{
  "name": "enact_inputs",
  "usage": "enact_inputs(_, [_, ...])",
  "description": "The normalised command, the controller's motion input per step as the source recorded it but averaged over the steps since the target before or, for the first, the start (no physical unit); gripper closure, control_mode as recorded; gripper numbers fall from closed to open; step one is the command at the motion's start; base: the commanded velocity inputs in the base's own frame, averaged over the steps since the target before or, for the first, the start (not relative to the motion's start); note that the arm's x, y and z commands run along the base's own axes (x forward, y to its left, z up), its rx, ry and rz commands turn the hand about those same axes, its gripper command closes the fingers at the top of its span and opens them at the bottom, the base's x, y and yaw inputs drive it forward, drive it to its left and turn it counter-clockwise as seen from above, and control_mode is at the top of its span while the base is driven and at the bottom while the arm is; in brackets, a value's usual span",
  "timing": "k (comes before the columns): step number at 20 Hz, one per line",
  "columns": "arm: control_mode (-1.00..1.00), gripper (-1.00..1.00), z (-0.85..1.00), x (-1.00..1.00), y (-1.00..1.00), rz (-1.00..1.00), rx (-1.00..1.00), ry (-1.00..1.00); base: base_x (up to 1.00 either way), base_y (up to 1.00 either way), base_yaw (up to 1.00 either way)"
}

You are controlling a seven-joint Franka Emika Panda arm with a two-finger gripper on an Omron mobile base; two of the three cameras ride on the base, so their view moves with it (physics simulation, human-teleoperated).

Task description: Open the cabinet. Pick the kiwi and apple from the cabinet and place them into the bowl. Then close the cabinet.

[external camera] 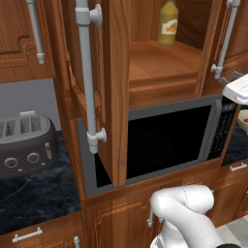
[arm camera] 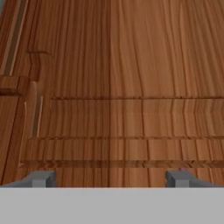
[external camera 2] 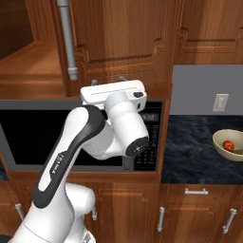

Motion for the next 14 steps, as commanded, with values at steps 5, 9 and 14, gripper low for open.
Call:
enact_inputs(5, [-1.00,-1.00,0.00,0.45,0.34,-0.10,0.00,0.01,0.00,0.00,0.00])
enact_inputs(9, [-1.00,-1.00,0.03,0.44,0.31,-0.11,0.00,0.04,0.00,0.00,0.00])
enact_inputs(14, [-1.00,-1.00,0.03,0.42,0.29,-0.11,0.00,0.04,0.00,0.00,0.00])
